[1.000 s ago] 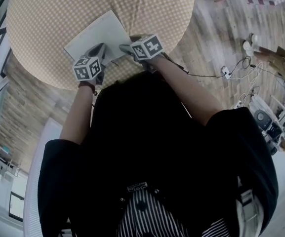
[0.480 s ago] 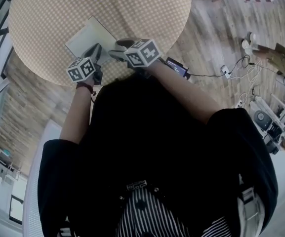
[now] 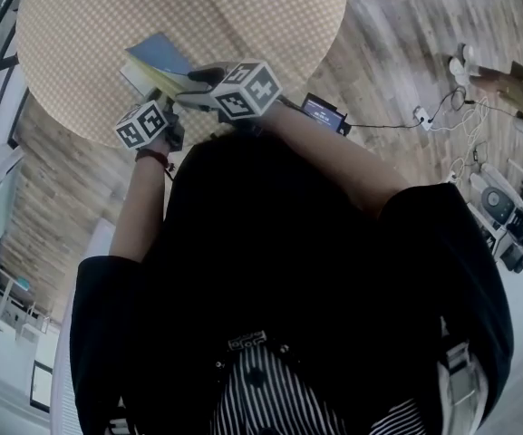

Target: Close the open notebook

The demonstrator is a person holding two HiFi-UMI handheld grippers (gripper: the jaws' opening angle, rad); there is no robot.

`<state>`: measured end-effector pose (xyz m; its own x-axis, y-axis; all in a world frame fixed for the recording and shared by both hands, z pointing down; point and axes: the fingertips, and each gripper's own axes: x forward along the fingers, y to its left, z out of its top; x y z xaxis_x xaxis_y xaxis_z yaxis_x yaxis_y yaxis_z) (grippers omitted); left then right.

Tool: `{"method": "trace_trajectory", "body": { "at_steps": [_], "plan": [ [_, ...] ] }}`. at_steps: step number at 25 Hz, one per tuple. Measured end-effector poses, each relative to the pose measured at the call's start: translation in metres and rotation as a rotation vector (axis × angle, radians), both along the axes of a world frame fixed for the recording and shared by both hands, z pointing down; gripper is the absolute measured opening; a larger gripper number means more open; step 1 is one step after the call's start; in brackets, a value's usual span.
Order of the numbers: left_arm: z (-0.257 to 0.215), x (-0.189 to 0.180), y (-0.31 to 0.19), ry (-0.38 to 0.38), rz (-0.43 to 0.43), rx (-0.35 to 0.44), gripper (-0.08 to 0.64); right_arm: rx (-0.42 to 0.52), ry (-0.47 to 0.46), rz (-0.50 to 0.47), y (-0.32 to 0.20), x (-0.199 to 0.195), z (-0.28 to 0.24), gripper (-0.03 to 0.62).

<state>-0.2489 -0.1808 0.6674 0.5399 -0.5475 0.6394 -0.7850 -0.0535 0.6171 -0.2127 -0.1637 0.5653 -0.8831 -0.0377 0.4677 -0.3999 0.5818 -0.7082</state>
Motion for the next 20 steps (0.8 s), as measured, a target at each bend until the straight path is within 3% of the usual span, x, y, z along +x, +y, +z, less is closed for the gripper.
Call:
{"method": "trace_trajectory", "body": {
  "at_steps": [6,11,16,18,20],
  "plan": [
    [0.003,-0.028,0.025,0.034,-0.080,-0.027,0.003,0.017,-0.043,-0.125,0.044,-0.048,-0.009,0.238],
    [0.004,-0.058,0.050,0.048,-0.157,-0.034,0.003,0.044,-0.009,-0.281,0.082,-0.083,-0.003,0.238],
    [0.006,-0.084,0.074,0.033,-0.215,-0.041,0.003,0.064,0.137,-0.342,0.097,-0.082,0.021,0.228],
    [0.001,-0.100,0.079,-0.011,-0.227,-0.025,0.003,0.099,0.192,-0.361,0.097,-0.077,0.024,0.218],
    [-0.012,-0.110,0.078,-0.072,-0.228,0.005,0.003,0.140,0.233,-0.366,0.090,-0.068,0.022,0.151]
  ]
}}
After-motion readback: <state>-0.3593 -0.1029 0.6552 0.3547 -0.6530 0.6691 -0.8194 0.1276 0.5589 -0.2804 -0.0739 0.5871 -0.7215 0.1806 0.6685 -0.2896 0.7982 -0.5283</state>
